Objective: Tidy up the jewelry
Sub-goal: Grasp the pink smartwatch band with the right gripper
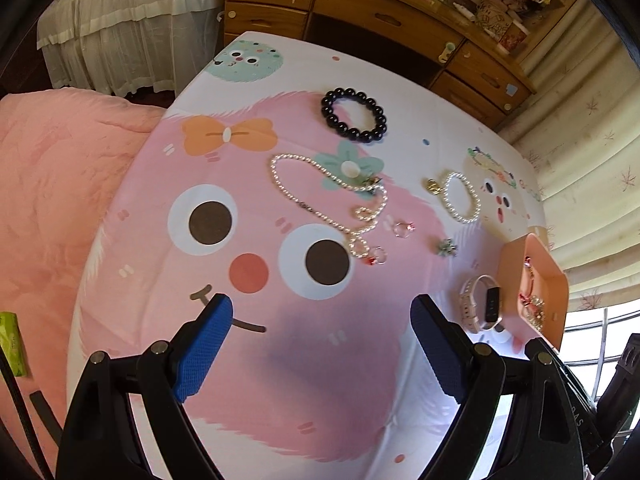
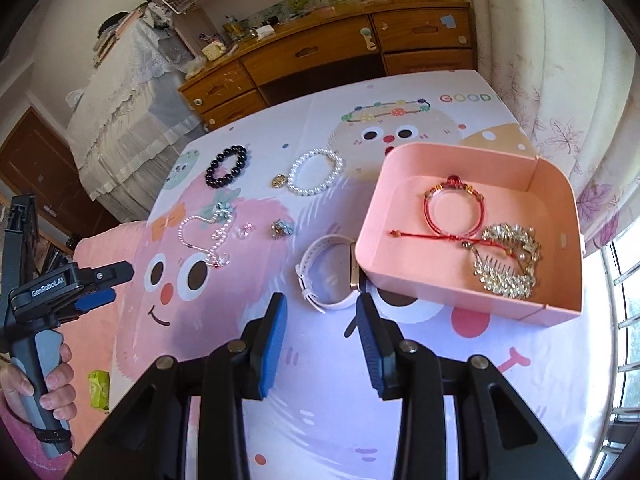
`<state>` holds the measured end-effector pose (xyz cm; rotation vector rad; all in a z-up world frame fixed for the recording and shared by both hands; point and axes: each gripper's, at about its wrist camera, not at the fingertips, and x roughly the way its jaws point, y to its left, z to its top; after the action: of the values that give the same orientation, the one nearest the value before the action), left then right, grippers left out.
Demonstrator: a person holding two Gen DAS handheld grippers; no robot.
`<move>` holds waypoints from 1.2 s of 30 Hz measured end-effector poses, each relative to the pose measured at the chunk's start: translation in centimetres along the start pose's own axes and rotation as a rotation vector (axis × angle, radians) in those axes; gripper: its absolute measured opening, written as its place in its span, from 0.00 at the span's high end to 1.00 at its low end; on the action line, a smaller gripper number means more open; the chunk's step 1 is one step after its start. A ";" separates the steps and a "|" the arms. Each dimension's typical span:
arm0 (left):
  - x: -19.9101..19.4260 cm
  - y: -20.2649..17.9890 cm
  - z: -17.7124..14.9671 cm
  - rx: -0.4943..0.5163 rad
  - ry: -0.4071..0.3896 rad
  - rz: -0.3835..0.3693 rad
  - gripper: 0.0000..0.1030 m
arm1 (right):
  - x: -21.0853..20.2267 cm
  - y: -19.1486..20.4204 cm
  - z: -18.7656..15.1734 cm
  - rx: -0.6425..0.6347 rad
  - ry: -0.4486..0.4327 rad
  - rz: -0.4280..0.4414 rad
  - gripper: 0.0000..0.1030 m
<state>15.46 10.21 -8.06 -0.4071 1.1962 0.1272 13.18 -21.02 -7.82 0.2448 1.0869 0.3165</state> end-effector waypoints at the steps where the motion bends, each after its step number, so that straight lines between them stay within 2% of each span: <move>1: 0.3 0.2 0.0 0.002 0.001 0.004 0.13 | 0.3 -0.2 -0.1 0.010 0.003 -0.011 0.65; 6: 1.4 1.1 0.9 -0.006 0.015 -0.004 0.13 | 1.9 -0.8 -0.9 0.085 0.013 -0.076 0.65; 10: 2.6 1.7 2.4 -0.033 0.042 -0.037 0.13 | 3.0 -1.0 -1.2 0.125 0.005 -0.090 0.65; 15: 3.7 0.5 4.2 0.031 0.036 -0.048 0.13 | 4.2 -1.0 -1.6 0.146 -0.005 -0.110 0.65; 19: 4.9 -1.3 5.1 0.091 0.025 -0.099 0.13 | 5.0 -1.4 -1.6 0.194 -0.006 -0.111 0.65; 23: 6.7 -2.5 5.7 0.093 0.035 -0.150 0.14 | 5.6 -1.8 -1.5 0.226 -0.008 -0.129 0.65; 24: 7.2 -2.7 5.8 0.094 0.039 -0.152 0.17 | 5.7 -1.8 -1.5 0.232 -0.009 -0.134 0.65; 31: 10.6 -4.5 6.6 0.160 0.080 -0.097 0.37 | 6.3 -1.9 -1.2 0.233 -0.023 -0.148 0.65; 36: 11.6 -6.1 6.8 0.232 0.069 -0.022 0.43 | 6.8 -1.7 -0.7 0.203 -0.030 -0.163 0.65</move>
<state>27.54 5.72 -15.19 -0.2216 1.2581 -0.0450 15.71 -20.01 -14.32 0.3376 1.1022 0.0559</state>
